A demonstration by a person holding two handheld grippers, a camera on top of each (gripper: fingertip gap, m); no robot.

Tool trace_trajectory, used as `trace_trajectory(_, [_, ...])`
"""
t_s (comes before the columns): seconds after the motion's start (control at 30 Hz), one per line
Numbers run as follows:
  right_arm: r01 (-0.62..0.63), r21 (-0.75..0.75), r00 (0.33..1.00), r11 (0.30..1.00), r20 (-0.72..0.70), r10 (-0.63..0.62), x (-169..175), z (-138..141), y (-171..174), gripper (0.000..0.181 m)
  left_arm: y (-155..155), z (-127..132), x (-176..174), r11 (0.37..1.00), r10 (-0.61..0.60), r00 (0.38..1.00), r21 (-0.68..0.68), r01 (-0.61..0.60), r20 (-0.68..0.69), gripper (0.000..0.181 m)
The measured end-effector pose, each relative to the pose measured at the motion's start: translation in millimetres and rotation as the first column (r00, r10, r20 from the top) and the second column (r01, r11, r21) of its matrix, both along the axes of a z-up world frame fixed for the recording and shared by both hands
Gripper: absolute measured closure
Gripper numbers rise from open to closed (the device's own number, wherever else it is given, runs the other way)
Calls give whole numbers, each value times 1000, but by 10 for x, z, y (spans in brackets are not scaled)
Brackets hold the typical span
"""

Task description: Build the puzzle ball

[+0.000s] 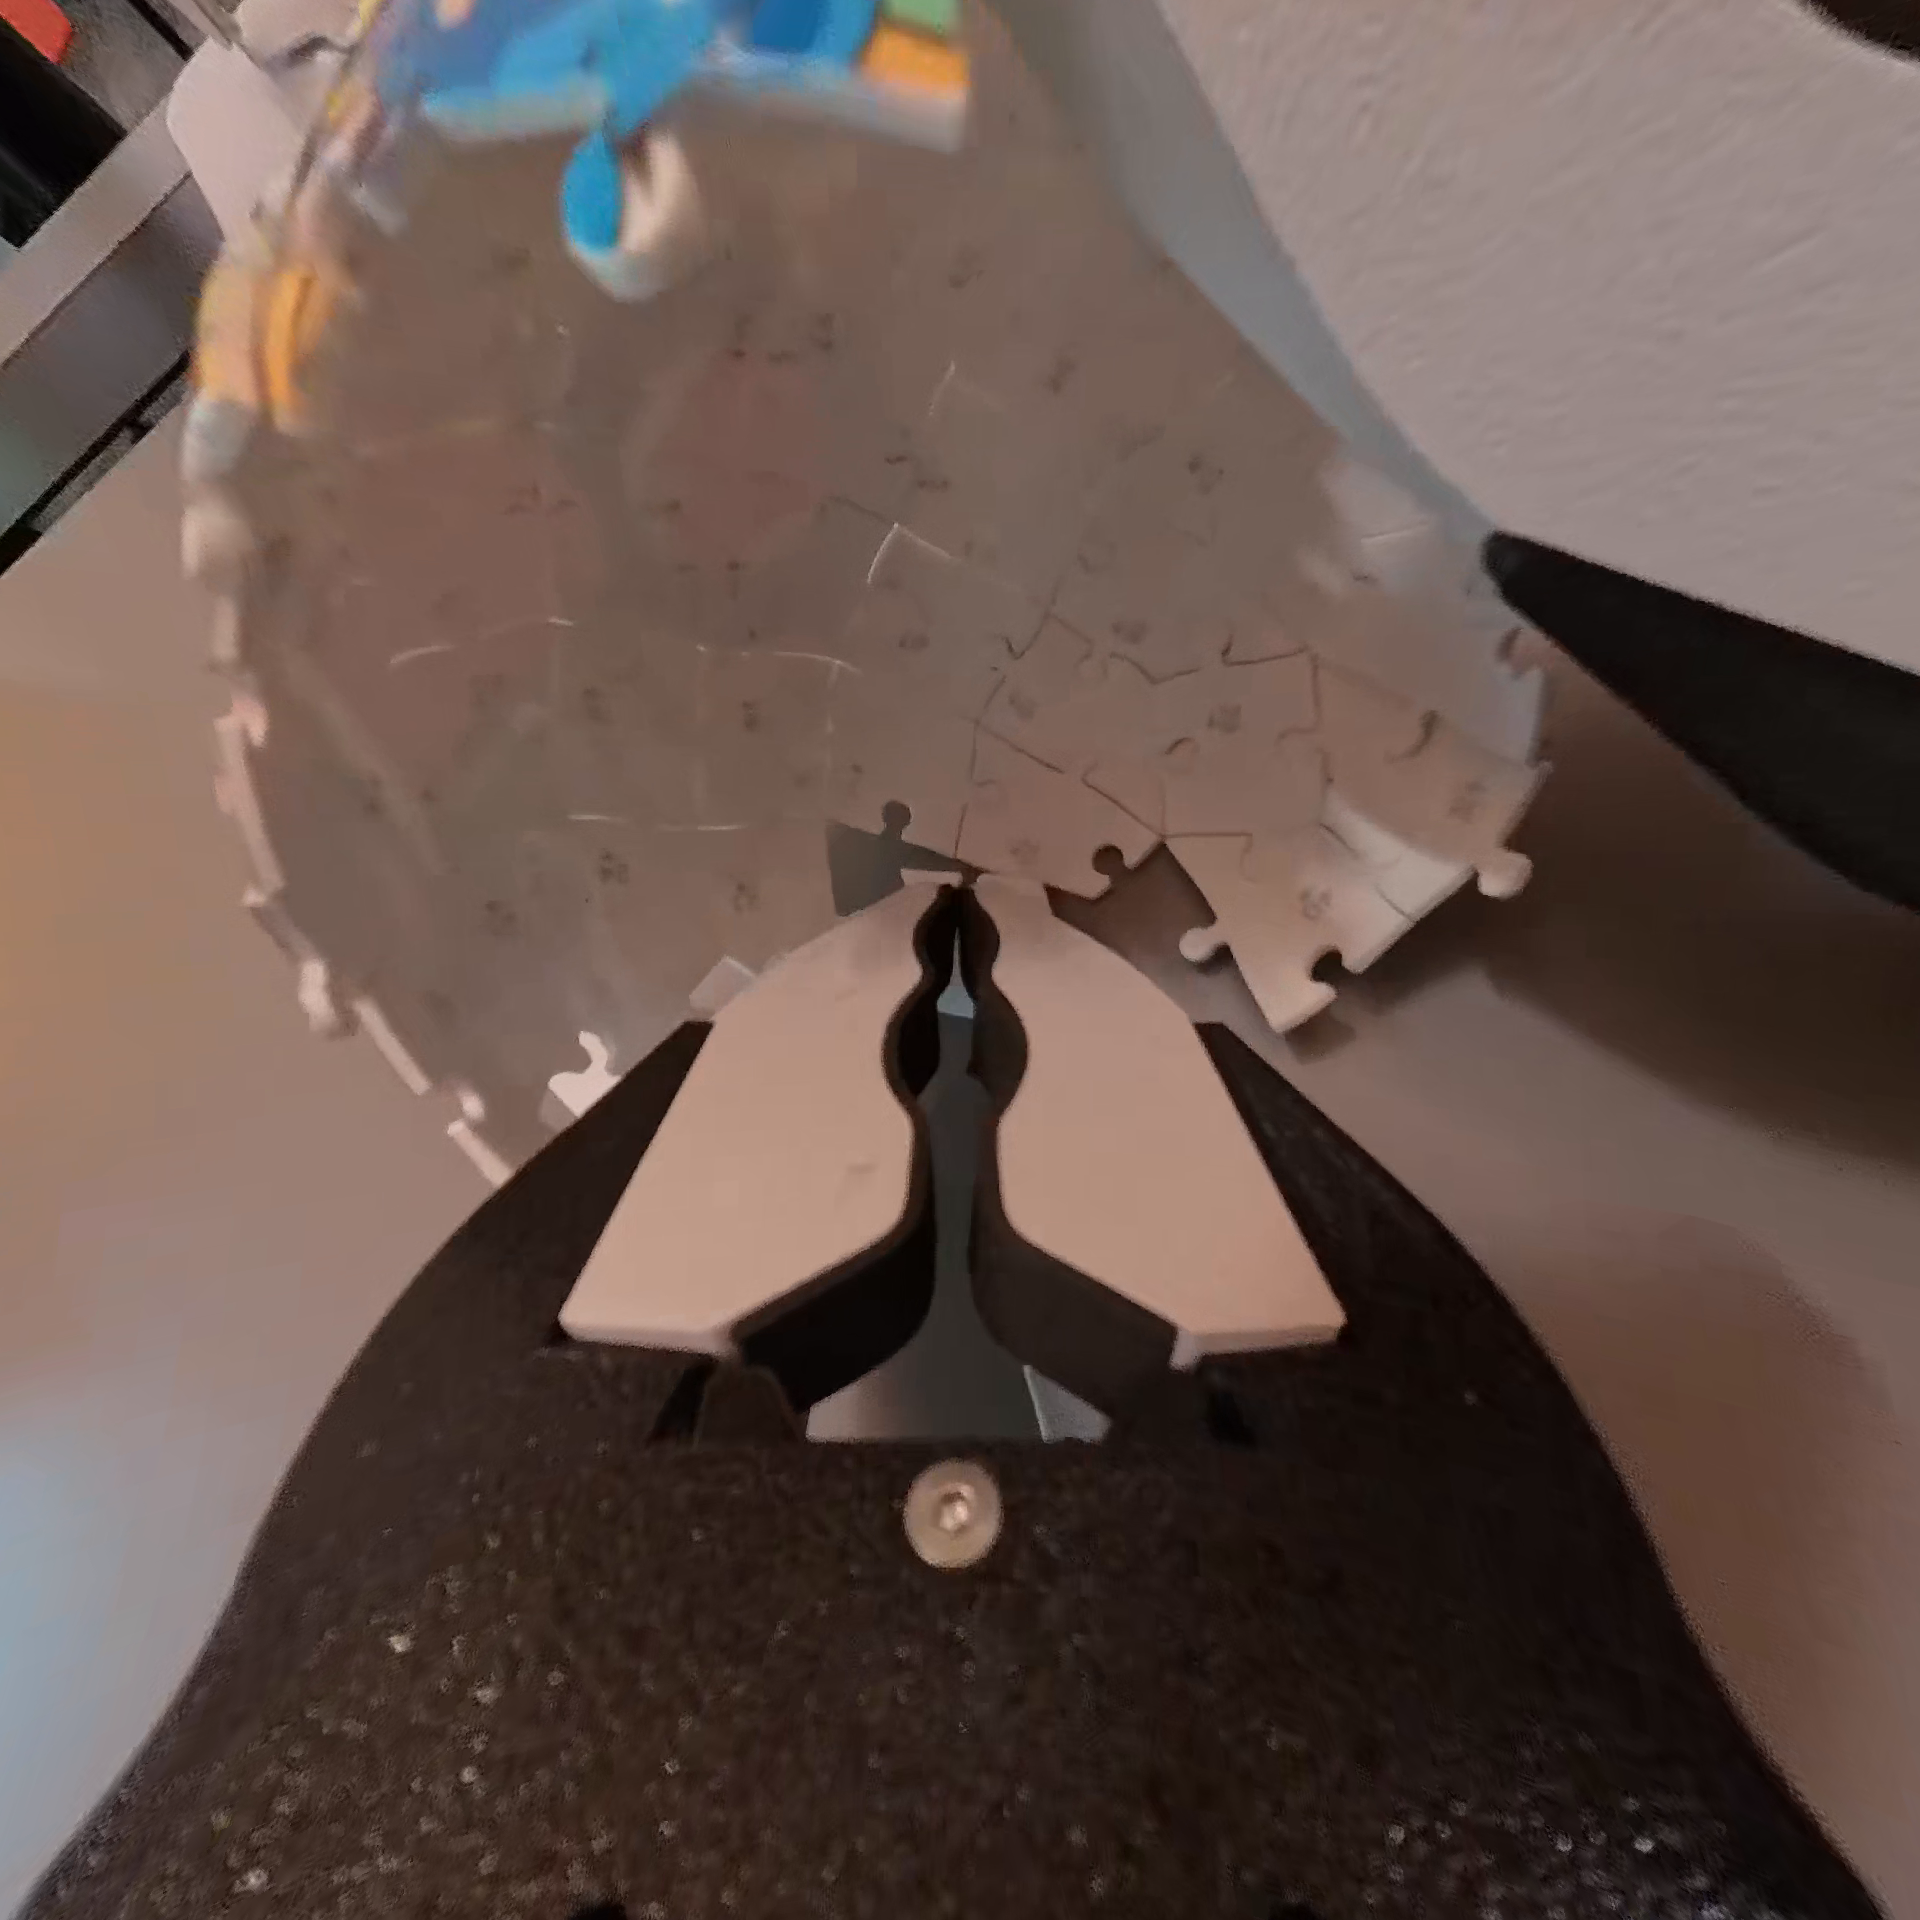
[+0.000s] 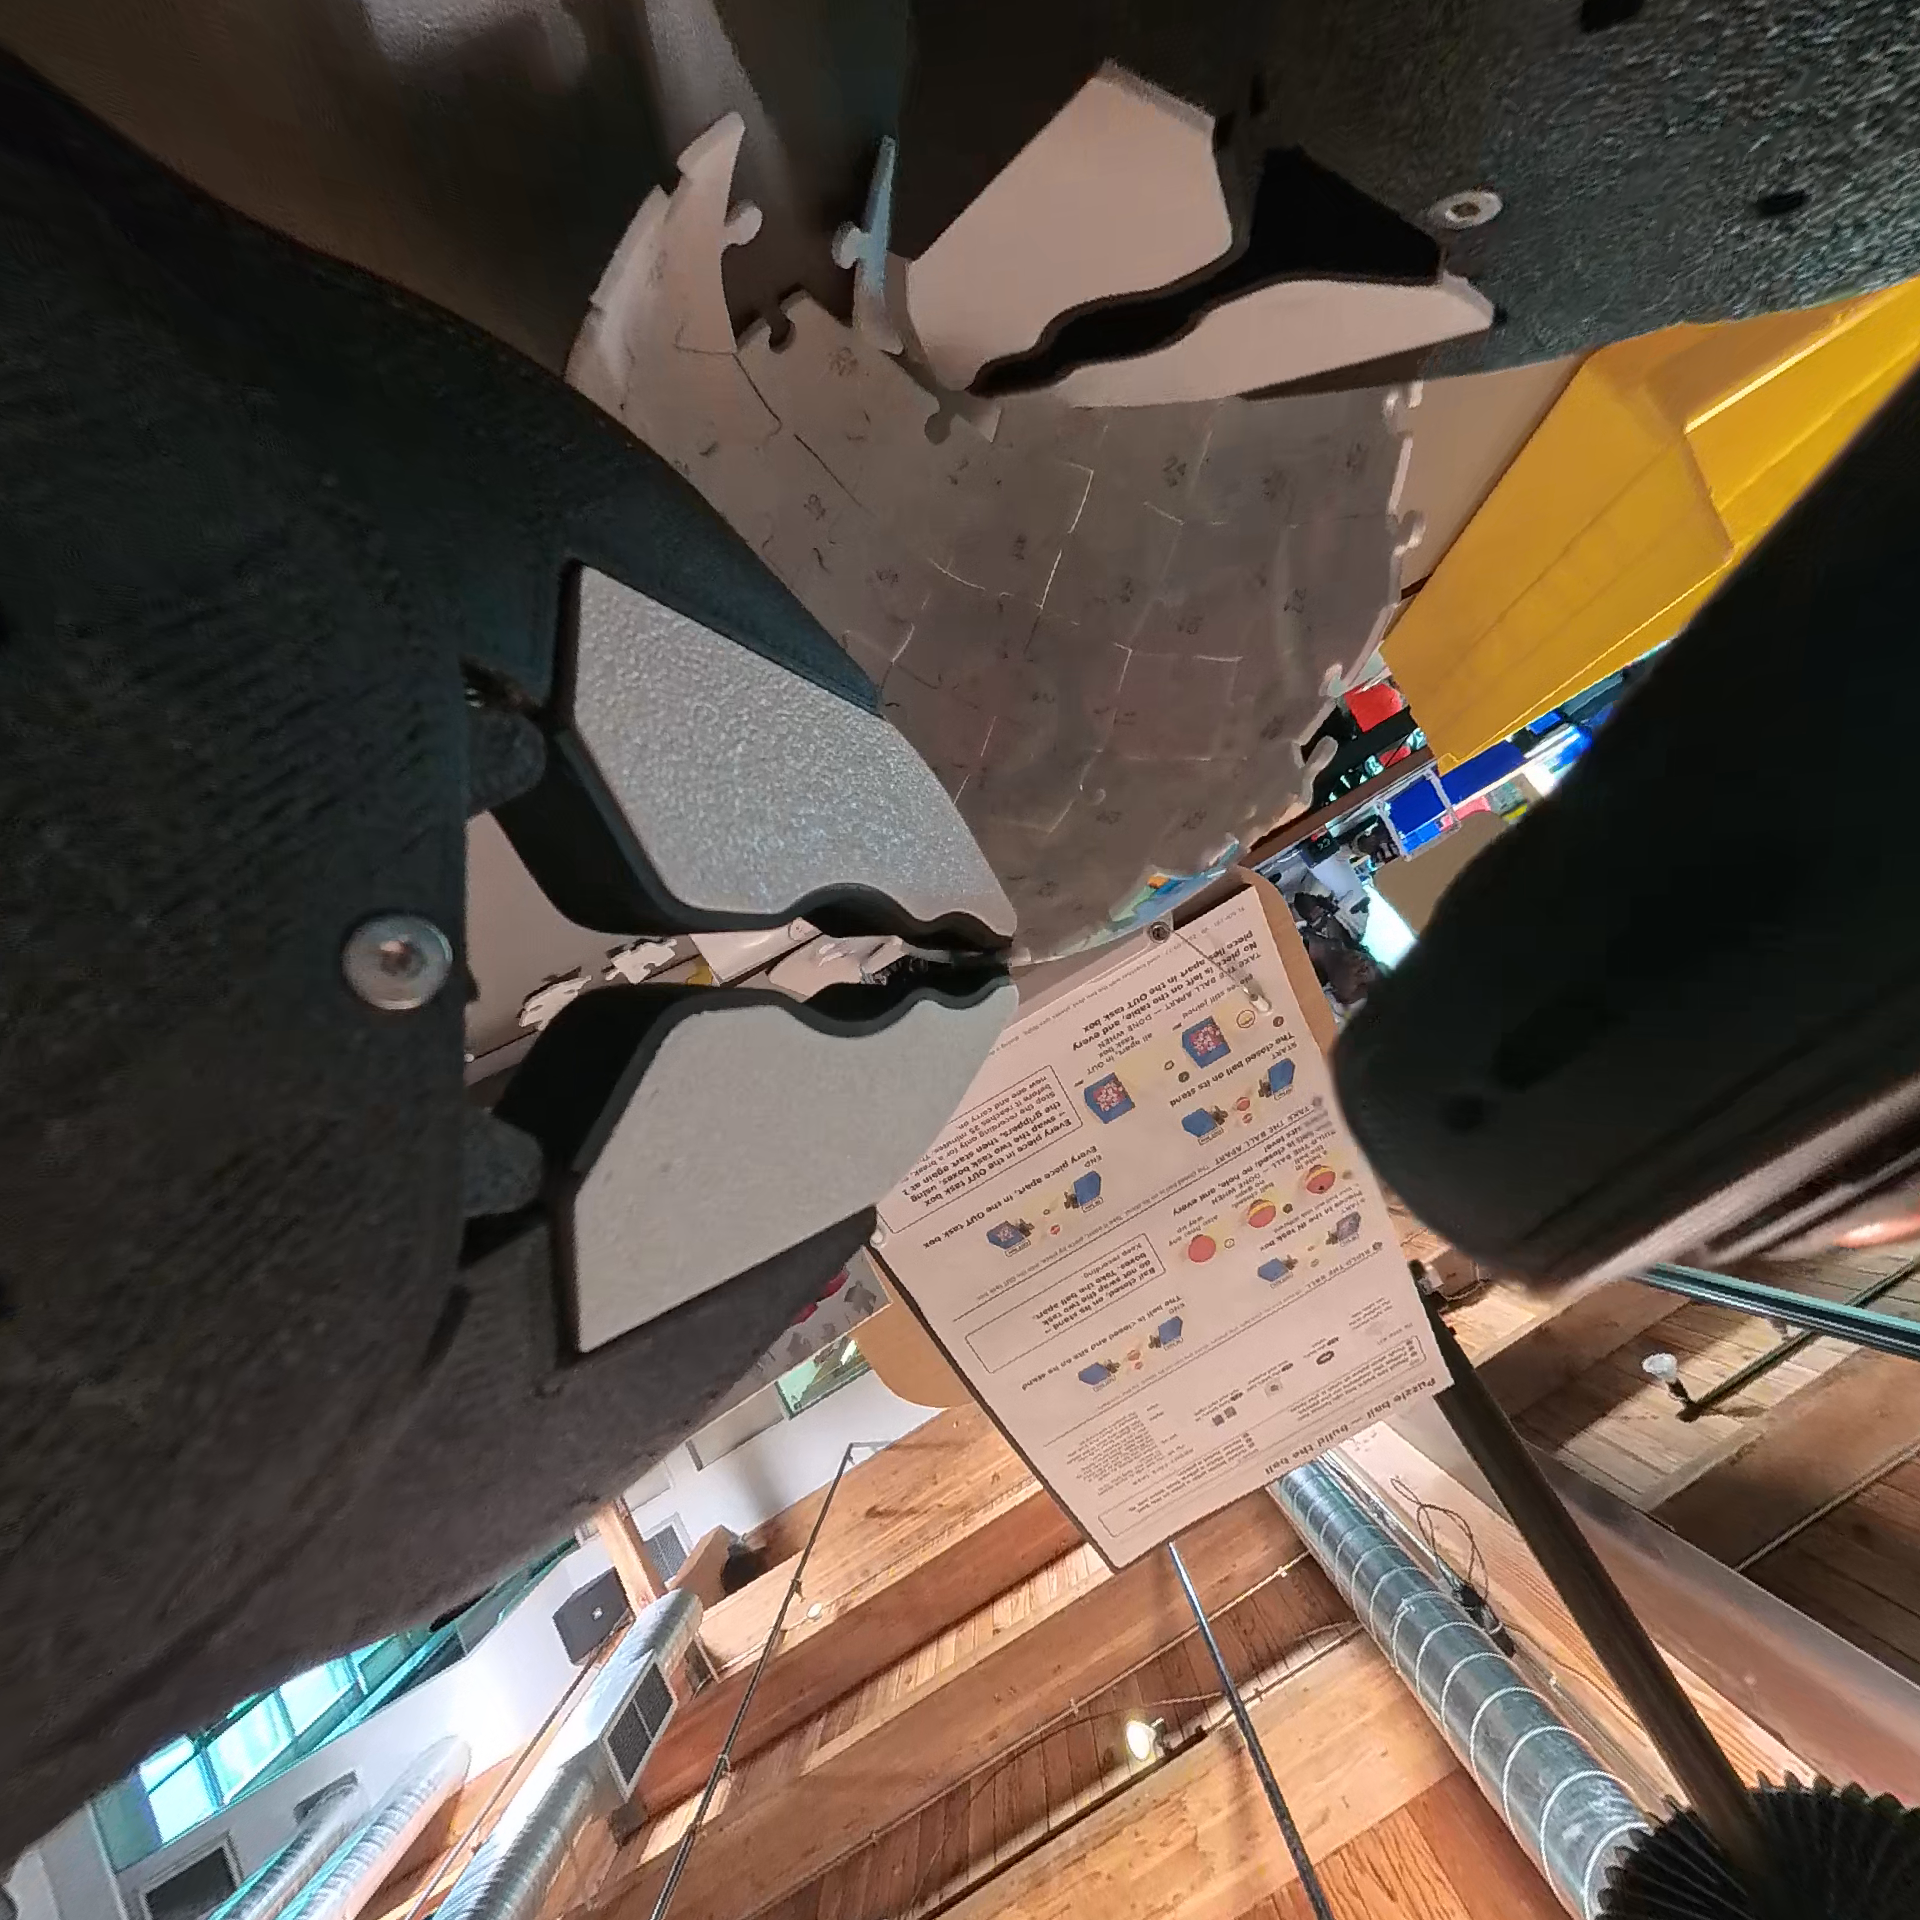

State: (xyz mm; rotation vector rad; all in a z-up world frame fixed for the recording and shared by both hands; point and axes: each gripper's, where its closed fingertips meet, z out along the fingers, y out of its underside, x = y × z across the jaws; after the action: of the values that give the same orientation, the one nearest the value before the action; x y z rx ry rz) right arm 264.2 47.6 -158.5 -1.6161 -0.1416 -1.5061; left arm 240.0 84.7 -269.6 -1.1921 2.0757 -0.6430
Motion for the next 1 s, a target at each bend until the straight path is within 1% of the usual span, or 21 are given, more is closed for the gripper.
trace_trajectory(0.07, [-4, -2, 1000, 1000, 5, 4, -8, 4, 7, 178, -12, -7, 0, 999, -24, 1000, 28, 25, -7, 181])
trace_trajectory(0.2, [-20, -17, 999, 1000, 30, 20, -37, 13, 29, 179, -3, -22, 1, 986, -107, 994, 123, 108, -18, 181])
trace_trajectory(0.27, [-28, -20, 999, 999, 37, 28, -41, 17, 40, 179, -1, -23, 2, 978, -146, 989, 148, 148, -23, 181])
trace_trajectory(0.5, [-12, -25, 999, 1000, 33, 13, -11, 2, 25, 178, -60, -3, -24, 944, -264, 965, 202, 259, -7, 181])
trace_trajectory(0.7, [-18, -2, 1000, 1000, 9, 18, -10, 1, 18, 178, -136, -15, -56, 933, -310, 951, 190, 306, -5, 181])
trace_trajectory(0.83, [-17, -5, 1000, 1000, 12, 17, -15, 4, 15, 178, -114, 51, -17, 939, -299, 954, 188, 290, 23, 181])
trace_trajectory(0.9, [-17, -2, 1000, 1000, 9, 17, -14, 5, 13, 178, -65, 137, -9, 953, -261, 964, 171, 249, 53, 181])
trace_trajectory(0.93, [-17, -3, 1000, 1000, 9, 17, -14, 5, 11, 178, -32, 152, -27, 964, -230, 972, 147, 221, 46, 181])
trace_trajectory(0.97, [-16, -3, 1000, 1000, 9, 16, -12, 4, 10, 178, -5, 135, -63, 975, -195, 981, 111, 193, 14, 177])
trace_trajectory(1.0, [-15, -2, 1000, 1000, 7, 15, -11, 4, 9, 178, 2, 98, -114, 984, -164, 986, 67, 166, -34, 166])
